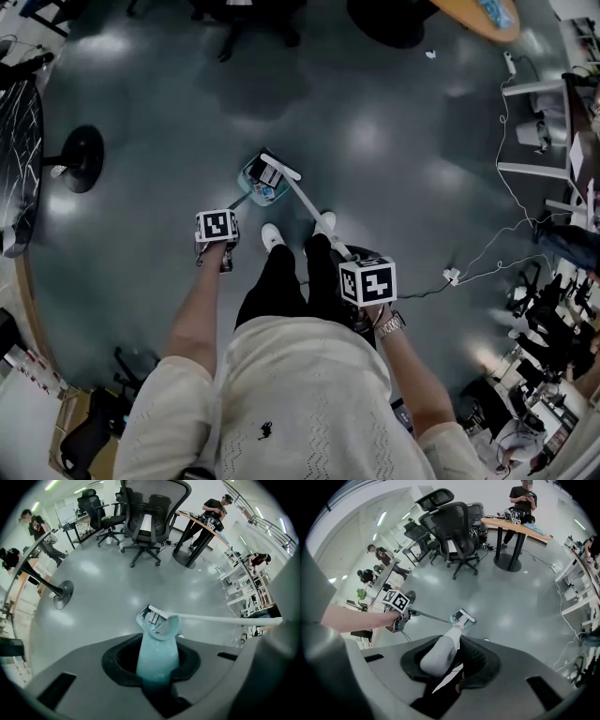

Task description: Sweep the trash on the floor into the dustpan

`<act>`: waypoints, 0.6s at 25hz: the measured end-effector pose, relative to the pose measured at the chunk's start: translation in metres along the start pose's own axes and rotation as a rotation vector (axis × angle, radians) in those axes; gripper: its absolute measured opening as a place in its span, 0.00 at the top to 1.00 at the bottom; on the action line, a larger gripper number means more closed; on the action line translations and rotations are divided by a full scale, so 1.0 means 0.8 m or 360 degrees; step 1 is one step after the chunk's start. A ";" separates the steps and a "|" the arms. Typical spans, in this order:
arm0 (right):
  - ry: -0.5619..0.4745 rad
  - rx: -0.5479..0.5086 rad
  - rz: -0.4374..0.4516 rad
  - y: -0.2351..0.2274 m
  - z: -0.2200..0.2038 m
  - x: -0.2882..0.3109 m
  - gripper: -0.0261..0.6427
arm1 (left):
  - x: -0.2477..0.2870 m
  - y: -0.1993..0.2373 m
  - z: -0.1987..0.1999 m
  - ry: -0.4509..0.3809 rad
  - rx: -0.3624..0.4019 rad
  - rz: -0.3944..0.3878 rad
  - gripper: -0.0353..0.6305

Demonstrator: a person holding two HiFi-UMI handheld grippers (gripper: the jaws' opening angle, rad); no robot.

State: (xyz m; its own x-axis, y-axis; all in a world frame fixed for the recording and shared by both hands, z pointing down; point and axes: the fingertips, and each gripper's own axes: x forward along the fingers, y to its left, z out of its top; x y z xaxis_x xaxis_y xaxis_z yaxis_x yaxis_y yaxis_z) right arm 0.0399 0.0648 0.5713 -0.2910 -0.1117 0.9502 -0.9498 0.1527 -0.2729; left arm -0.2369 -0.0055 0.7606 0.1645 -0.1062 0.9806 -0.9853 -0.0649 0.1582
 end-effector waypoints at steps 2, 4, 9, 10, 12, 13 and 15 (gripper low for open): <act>0.0013 -0.0030 -0.0014 0.011 -0.010 0.001 0.79 | 0.000 0.005 -0.011 0.0015 0.0002 0.0001 0.81; 0.0027 -0.0058 -0.0021 0.019 -0.017 0.003 0.78 | 0.002 0.007 -0.025 0.0028 0.0009 0.0000 0.81; 0.0046 -0.0126 -0.0024 0.023 -0.019 0.009 0.79 | 0.015 0.001 -0.067 0.0110 0.0054 -0.0008 0.81; 0.0050 -0.0136 -0.0027 0.023 -0.019 0.009 0.79 | 0.015 0.000 -0.073 0.0126 0.0068 -0.0007 0.81; 0.0053 -0.0152 -0.0031 0.026 -0.022 0.008 0.79 | 0.014 0.000 -0.081 0.0142 0.0079 -0.0005 0.81; 0.0053 -0.0157 -0.0031 0.027 -0.024 0.009 0.79 | 0.014 0.001 -0.082 0.0143 0.0078 -0.0004 0.81; 0.0055 -0.0165 -0.0035 0.029 -0.028 0.009 0.79 | 0.011 0.004 -0.079 0.0134 0.0095 0.0019 0.81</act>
State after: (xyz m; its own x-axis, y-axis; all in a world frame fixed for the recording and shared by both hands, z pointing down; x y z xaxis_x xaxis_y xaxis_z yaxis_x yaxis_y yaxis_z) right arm 0.0185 0.0896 0.5754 -0.2644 -0.0828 0.9608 -0.9385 0.2514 -0.2366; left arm -0.2418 0.0559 0.7773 0.1460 -0.0240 0.9890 -0.9822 -0.1231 0.1420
